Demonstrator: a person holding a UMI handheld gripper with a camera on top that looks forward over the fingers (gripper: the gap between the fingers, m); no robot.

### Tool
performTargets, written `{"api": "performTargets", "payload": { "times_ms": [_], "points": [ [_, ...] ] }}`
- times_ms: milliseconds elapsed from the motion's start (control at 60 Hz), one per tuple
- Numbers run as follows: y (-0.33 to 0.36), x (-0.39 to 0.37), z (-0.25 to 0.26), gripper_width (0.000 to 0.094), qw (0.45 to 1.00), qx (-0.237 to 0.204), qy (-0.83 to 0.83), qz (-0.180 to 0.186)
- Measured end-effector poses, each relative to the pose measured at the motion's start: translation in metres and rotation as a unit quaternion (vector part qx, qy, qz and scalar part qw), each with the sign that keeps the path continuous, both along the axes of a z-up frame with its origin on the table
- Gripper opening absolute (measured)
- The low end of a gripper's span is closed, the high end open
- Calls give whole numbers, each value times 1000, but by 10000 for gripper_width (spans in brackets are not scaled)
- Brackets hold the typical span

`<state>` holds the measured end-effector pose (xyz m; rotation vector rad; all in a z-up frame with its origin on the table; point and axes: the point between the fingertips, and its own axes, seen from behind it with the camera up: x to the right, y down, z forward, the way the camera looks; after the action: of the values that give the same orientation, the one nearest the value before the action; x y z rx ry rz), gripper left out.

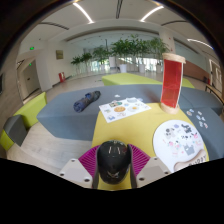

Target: Arrange mouse

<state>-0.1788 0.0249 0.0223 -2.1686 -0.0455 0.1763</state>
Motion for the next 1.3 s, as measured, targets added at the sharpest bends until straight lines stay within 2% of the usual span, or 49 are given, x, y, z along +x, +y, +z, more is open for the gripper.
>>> {"api": "performTargets", "payload": {
  "times_ms": [117,200,250,317,417,567,633,667,717,817,917,1083,1300],
  "points": [
    [22,48,93,434,995,94,-30,1],
    [35,106,116,431,994,97,-34,-27],
    [42,148,109,430,993,88,-48,-55],
    [43,195,74,431,993,53,-62,-80],
    [38,228,13,432,994,-7,-49,-99],
    [42,236,-19,430,995,-20,-52,-82],
    [39,236,-39,439,995,-42,-56,-77],
    [44,236,-34,449,995,-22,-58,-75],
    [41,236,-36,484,995,-27,-57,-73],
    [40,241,-34,600,994,-42,-56,-78],
    [29,251,-16,850,992,-50,-45,-108],
    [-20,230,35,839,994,-33,-34,-100],
    [-118,188,99,835,997,13,-44,-59]
  ]
}}
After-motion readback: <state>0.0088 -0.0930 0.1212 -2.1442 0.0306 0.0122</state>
